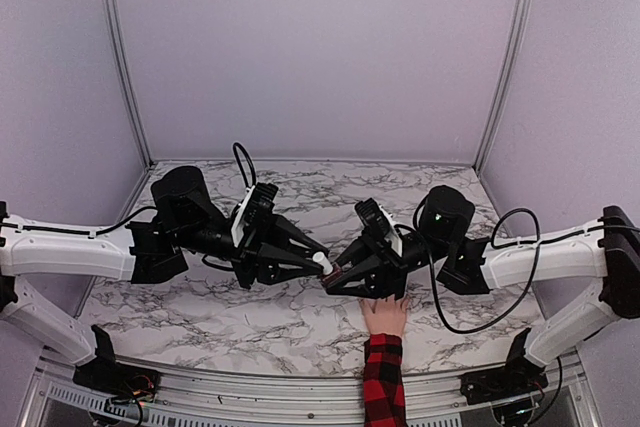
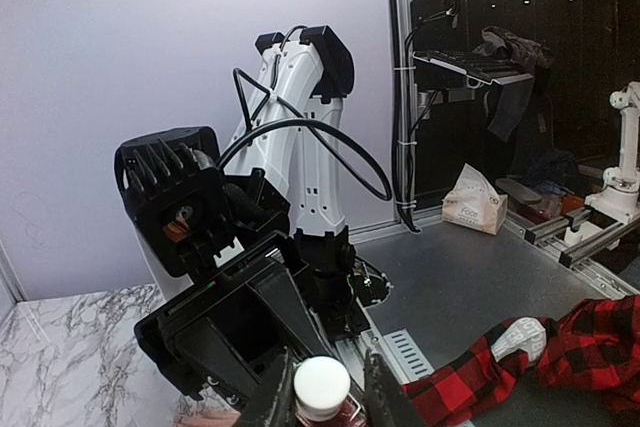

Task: Paint the nails
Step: Unscrew the cap of the nail polish bottle.

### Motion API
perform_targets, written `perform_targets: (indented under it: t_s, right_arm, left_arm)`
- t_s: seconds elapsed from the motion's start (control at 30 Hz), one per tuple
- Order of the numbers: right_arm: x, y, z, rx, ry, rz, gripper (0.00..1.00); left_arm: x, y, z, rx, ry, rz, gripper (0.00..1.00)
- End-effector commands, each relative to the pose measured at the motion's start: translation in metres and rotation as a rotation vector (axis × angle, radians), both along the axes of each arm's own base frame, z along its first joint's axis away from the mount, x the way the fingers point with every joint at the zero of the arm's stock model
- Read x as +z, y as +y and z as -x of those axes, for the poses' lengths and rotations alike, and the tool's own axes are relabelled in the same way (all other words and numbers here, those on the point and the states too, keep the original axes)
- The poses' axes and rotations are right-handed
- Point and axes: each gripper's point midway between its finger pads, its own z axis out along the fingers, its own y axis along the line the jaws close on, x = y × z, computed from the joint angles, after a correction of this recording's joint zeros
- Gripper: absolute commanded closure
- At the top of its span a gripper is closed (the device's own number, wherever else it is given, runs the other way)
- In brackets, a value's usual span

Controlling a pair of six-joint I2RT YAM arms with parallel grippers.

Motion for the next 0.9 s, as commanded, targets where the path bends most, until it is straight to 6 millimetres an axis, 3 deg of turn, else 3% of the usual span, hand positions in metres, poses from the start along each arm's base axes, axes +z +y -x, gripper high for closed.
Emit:
perform_targets:
  t_s: [0.0, 0.17, 0.37, 0.6, 0.87]
  right_arm:
    - [0.022, 0.001, -0.002, 0.012, -0.040, -0.061, 1.00]
    - [0.023, 0.004, -0.009, -0.038, -0.048, -0.059, 1.00]
    - [0.023, 0.008, -0.037, -0.234, -0.098, -0.035, 1.00]
    - [0.029, 0.004, -0.060, -0.404, -0.147, -0.043, 1.00]
    - [0.027, -0.004, -0.101, -0.659, -0.161, -0.004, 1.00]
  left_arm:
    - [0.008, -0.001, 0.003, -0.012, -0.016, 0.019, 0.81]
    - [0.007, -0.002, -0.006, 0.050, -0.004, 0.018, 0.90]
    - [0.007, -0.005, -0.023, 0.148, 0.037, 0.013, 0.91]
    - [0.002, -0.010, -0.052, 0.298, 0.117, -0.004, 0.93]
    - [-0.001, -0.016, -0.083, 0.445, 0.173, -0.011, 0.95]
